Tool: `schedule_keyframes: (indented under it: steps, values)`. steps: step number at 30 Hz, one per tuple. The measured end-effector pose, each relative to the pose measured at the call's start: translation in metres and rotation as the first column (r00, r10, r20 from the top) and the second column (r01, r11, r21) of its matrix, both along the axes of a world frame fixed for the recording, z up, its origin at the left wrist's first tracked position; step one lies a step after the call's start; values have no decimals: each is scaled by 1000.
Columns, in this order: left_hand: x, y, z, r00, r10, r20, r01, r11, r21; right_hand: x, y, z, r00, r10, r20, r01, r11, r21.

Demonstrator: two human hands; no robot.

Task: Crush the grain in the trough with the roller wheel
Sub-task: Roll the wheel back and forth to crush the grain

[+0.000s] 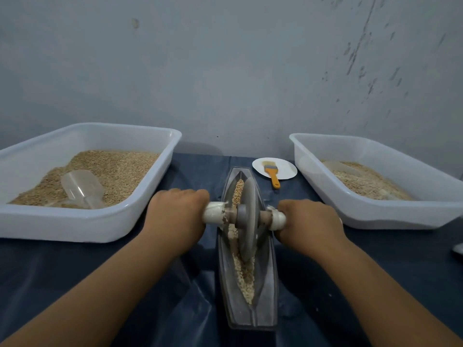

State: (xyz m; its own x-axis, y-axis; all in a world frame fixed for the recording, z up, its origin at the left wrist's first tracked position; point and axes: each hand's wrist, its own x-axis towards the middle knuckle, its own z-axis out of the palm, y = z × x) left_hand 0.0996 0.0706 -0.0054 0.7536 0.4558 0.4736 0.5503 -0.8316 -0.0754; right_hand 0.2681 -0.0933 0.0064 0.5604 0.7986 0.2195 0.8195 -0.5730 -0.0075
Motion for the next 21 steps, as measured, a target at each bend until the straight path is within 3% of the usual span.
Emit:
schedule_keyframes:
  steps: [2, 5, 7, 9, 11, 14, 17, 21]
  values:
    - [-14, -10, -5, 998, -53, 45, 52, 998, 17, -6, -12, -7, 994, 4, 108, -8, 999, 41]
    - [-34, -23, -12, 984, -128, 121, 123, 991, 50, -19, -30, -19, 931, 82, 356, -148, 976, 162]
    - [-37, -23, -13, 986, -120, 119, 114, 992, 59, -20, -31, -19, 932, 92, 351, -177, 960, 218]
    - [-27, -17, -9, 991, -103, 90, 99, 994, 49, -13, -22, -18, 952, 72, 298, -129, 976, 176]
    - [-10, -11, -3, 997, -62, 53, 59, 997, 57, -3, -9, -14, 988, 17, 150, -31, 995, 95]
    - [6, -3, 5, 1000, -9, 0, 9, 999, 43, 2, 1, -15, 998, -33, 54, 29, 996, 82]
    - [-11, -14, 2, 998, -50, 31, 48, 997, 52, -8, -15, -23, 977, -42, 208, 7, 986, 167]
    - [-40, -29, -13, 987, -95, 126, 91, 995, 39, -26, -37, -30, 926, 52, 373, -185, 926, 329]
